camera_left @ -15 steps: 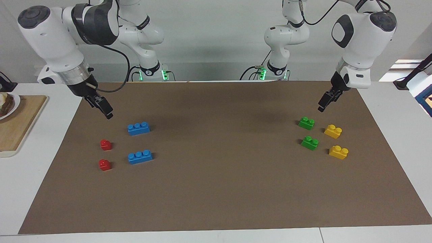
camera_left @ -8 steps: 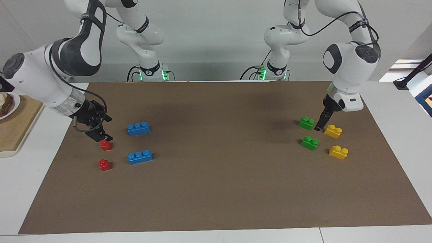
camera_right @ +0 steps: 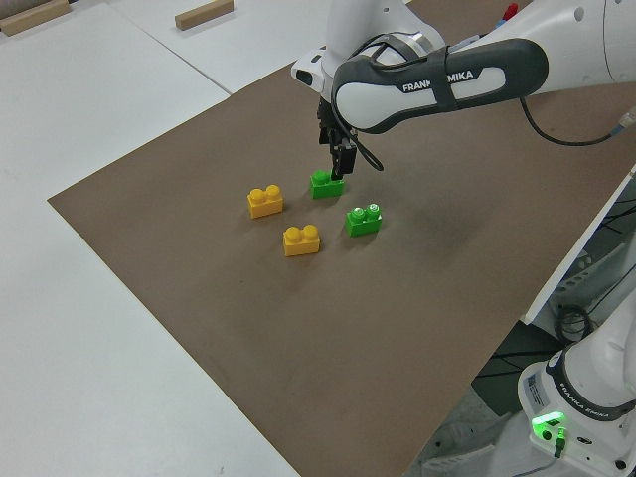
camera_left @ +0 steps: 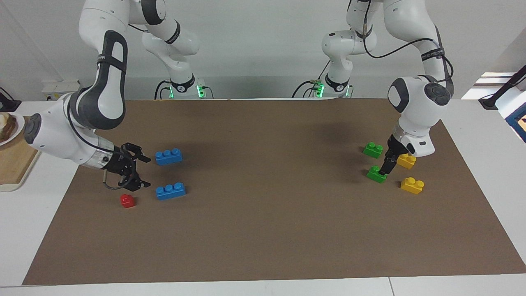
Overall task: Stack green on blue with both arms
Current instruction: 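Reach the left gripper to the green brick while the right gripper reaches the blue brick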
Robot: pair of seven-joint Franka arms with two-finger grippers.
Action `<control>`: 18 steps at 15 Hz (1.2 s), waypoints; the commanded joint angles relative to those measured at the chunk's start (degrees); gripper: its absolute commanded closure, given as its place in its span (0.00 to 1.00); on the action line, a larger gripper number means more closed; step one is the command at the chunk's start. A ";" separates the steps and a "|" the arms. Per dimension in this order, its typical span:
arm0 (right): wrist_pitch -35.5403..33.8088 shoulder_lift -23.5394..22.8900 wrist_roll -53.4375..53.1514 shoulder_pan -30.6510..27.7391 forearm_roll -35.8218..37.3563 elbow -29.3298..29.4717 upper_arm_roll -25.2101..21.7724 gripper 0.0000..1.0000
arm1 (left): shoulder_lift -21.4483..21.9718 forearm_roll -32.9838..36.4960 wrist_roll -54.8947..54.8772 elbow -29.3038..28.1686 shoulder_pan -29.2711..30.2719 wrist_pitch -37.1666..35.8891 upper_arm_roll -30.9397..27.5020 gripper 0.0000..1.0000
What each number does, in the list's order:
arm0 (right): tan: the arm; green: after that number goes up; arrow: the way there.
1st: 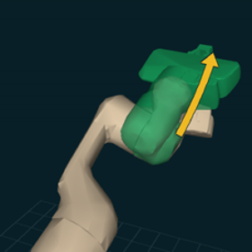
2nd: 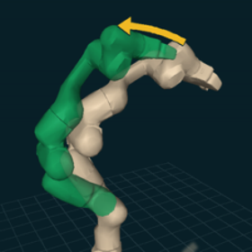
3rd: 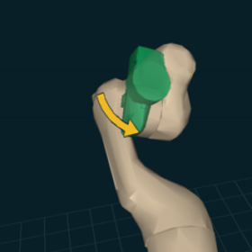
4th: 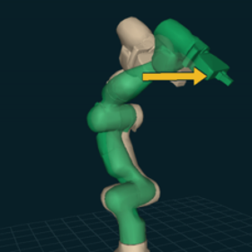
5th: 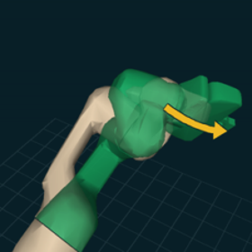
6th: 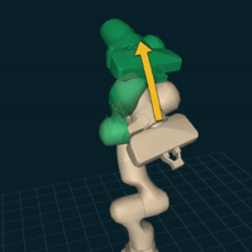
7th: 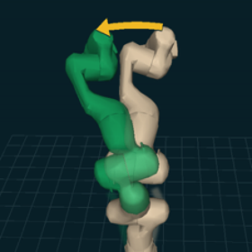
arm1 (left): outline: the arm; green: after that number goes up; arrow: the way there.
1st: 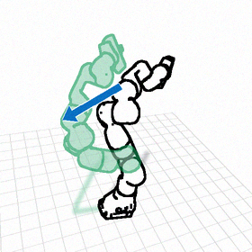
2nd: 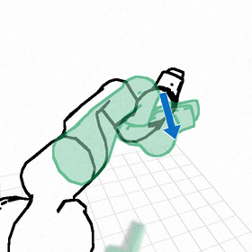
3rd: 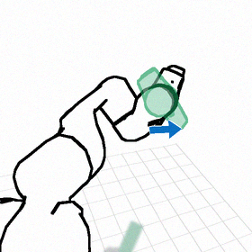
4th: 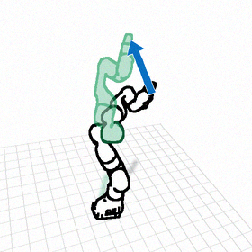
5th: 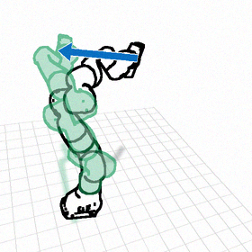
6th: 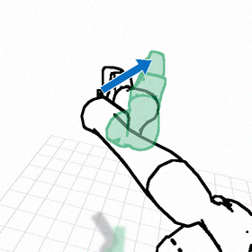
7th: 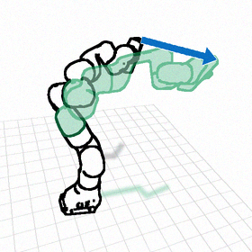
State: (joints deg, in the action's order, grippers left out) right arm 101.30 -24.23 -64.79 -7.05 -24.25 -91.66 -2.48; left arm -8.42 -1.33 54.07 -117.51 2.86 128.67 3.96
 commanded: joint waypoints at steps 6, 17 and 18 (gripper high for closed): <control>6.88 -3.97 0.27 -0.59 -3.70 -0.36 0.46 0.00 | -4.93 -0.17 5.68 -0.79 0.74 4.82 0.26 0.00; 16.28 -5.82 2.83 1.78 -5.81 -4.58 1.16 0.00 | -7.40 1.06 5.96 -0.87 0.92 6.33 -0.09 0.00; 17.42 -5.74 2.83 1.95 -5.81 -5.37 1.69 0.00 | -7.48 1.06 5.96 -0.87 1.01 6.68 -0.09 0.00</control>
State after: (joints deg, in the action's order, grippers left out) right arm 115.84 -30.61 -63.92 -4.93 -28.23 -94.46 -1.72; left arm -15.69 -1.16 59.14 -117.58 3.37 133.43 3.78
